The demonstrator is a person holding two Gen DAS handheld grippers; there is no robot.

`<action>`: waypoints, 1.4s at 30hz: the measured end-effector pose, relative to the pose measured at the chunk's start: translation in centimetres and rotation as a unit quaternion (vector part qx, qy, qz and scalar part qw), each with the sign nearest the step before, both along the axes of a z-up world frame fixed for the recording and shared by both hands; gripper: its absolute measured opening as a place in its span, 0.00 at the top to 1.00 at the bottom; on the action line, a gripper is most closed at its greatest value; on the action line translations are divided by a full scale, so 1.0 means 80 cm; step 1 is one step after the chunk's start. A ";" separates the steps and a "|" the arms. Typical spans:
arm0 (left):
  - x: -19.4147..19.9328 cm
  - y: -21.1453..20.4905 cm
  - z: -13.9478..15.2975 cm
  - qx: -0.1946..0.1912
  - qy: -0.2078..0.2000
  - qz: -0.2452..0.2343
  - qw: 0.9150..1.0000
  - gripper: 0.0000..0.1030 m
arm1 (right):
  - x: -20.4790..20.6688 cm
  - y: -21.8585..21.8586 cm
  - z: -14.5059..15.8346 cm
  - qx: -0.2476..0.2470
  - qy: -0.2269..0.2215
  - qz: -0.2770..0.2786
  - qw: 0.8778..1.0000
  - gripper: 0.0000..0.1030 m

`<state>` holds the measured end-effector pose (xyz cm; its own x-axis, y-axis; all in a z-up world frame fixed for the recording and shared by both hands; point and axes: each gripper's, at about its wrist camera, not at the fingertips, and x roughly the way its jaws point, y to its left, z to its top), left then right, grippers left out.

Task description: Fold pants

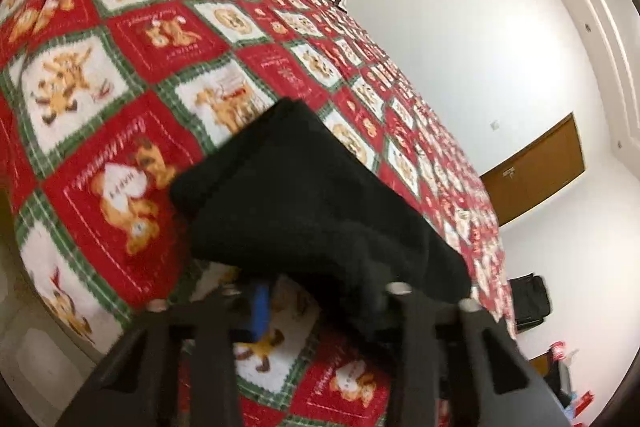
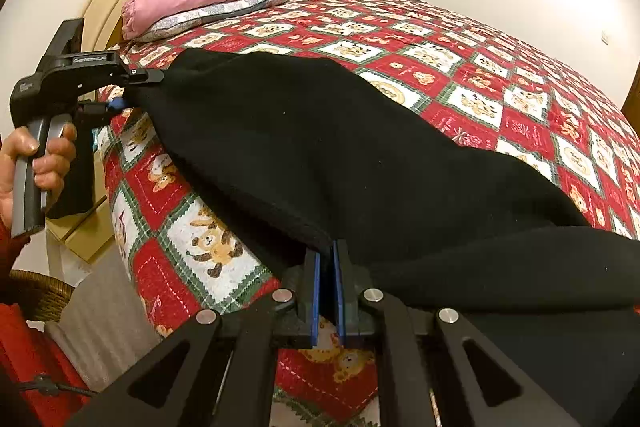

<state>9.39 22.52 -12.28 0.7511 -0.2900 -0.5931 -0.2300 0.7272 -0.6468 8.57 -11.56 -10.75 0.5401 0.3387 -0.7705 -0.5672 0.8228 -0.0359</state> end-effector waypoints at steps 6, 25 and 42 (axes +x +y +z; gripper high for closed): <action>0.014 -0.016 0.028 0.098 -0.019 -0.025 0.995 0.79 | -0.001 -0.004 0.023 0.023 -0.006 0.004 1.000 0.94; 0.014 0.018 0.047 0.136 -0.012 -0.027 0.990 0.56 | 0.006 -0.002 -0.001 0.013 0.018 -0.002 1.000 0.94; 0.033 0.026 0.016 0.300 0.034 0.010 0.953 0.77 | -0.006 0.028 -0.011 -0.011 0.014 0.012 1.000 0.94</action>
<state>12.03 24.57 -11.02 0.7074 0.1298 -0.6948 -0.2731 0.9568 -0.0994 8.11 -9.29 -11.64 0.5096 0.3351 -0.7925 -0.5884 0.8077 -0.0368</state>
